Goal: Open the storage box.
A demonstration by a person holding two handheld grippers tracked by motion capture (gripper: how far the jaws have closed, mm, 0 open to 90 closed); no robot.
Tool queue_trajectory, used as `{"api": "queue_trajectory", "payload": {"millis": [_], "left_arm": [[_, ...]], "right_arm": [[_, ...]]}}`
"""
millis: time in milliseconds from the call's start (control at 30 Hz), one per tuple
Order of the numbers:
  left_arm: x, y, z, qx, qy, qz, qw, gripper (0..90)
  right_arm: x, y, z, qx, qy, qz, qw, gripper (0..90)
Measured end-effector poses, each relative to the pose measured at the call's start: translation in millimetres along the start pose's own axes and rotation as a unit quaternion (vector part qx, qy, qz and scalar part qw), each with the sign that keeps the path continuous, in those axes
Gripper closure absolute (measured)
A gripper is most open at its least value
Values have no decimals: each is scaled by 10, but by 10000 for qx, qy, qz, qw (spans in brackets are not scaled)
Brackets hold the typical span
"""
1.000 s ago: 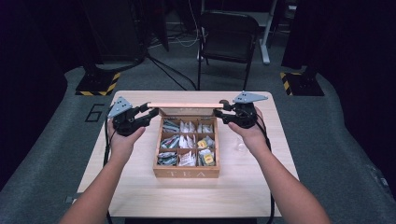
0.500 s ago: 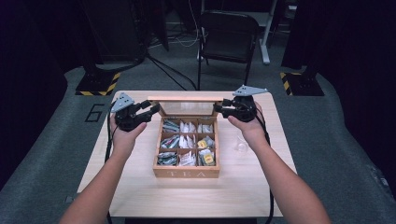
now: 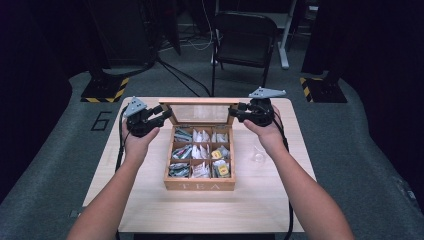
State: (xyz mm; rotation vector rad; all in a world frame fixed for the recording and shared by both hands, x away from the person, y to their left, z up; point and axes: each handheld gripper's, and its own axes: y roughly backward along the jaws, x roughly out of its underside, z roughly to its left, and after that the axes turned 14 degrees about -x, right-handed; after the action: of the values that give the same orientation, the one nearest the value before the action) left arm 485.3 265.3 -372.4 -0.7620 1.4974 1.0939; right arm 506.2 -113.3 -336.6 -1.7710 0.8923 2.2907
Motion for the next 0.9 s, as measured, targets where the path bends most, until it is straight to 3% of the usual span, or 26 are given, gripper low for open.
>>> {"api": "queue_trajectory", "payload": {"millis": [600,900], "left_arm": [[-49,-88,22,-64,28,14,10000,603],[-59,-144,43,-74,94,-40,9999,604]], "right_arm": [[-56,-54,-77,16,-47,-107,9999,589],[-24,-97,-175,100,-112,-138,9998,533]]}}
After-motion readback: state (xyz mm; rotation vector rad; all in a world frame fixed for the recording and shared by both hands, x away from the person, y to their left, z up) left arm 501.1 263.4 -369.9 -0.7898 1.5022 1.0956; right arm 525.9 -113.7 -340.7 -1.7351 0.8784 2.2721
